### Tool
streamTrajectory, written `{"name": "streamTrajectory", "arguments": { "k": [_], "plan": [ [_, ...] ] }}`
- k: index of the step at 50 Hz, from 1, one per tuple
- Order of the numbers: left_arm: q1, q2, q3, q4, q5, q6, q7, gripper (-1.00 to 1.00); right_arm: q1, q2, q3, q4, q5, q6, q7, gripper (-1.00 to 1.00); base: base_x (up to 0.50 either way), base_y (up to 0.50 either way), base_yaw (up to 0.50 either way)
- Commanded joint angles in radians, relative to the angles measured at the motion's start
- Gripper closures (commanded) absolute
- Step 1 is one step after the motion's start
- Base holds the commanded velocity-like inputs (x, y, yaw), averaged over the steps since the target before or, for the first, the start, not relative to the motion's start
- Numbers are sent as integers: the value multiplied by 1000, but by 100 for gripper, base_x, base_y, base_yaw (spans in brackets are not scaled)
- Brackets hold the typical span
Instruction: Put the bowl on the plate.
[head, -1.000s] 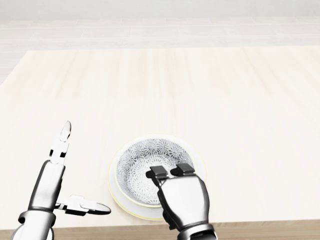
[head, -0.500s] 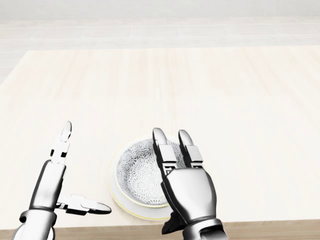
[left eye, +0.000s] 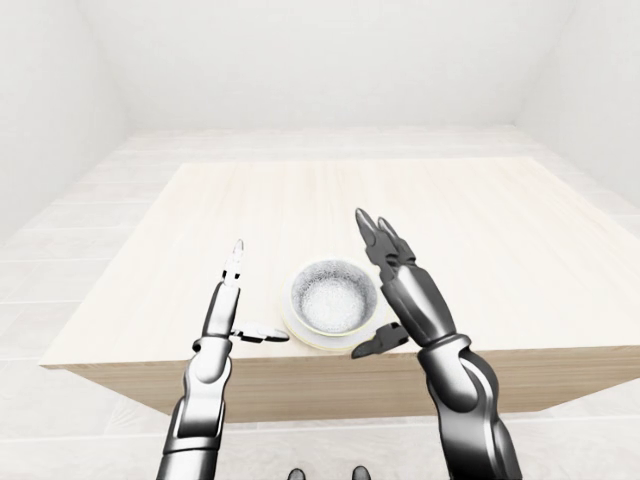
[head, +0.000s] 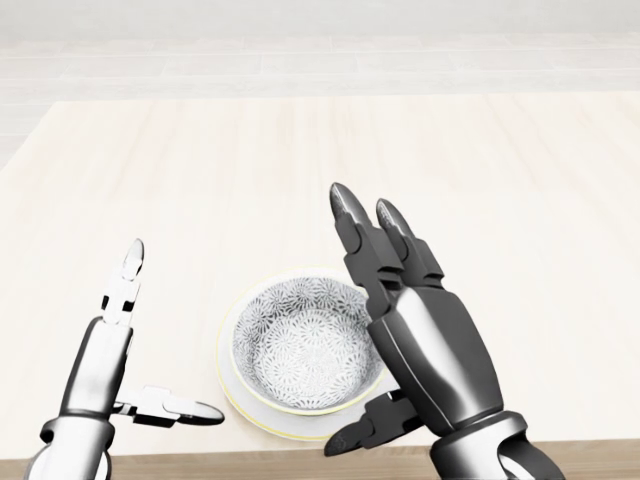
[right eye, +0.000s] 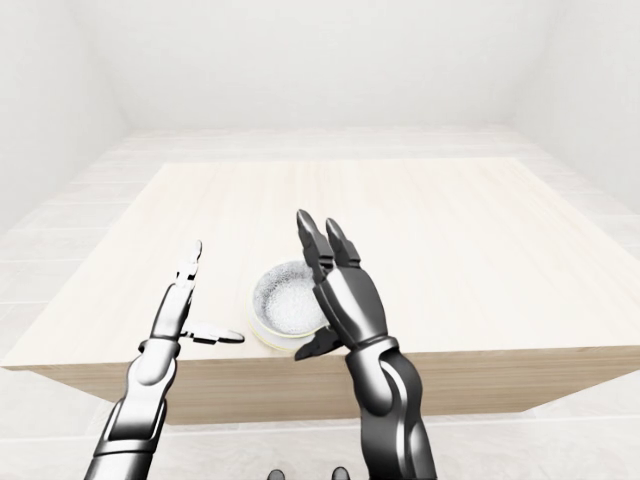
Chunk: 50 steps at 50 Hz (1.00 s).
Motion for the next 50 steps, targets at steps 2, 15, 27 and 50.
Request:
{"name": "streamTrajectory", "arguments": {
  "k": [2, 15, 27, 50],
  "plan": [
    [0, -4, 0, -14, -11, 0, 0, -100, -18, -19, -121, -136, 204, 0, 74, -100, 0, 0, 0],
    [8, -3, 2, -38, -21, 0, -6, -100, -53, -60, -168, -58, 294, 0, 10, -100, 0, 0, 0],
    [6, -4, 2, -49, -21, 7, -10, -100, -68, -74, -176, -36, 308, 0, 2, -100, 0, 0, 0],
    [20, -8, -2, -55, -20, 0, -8, -100, -52, -78, -196, -2, 352, 0, -23, -100, 0, 0, 0]
  ]
}}
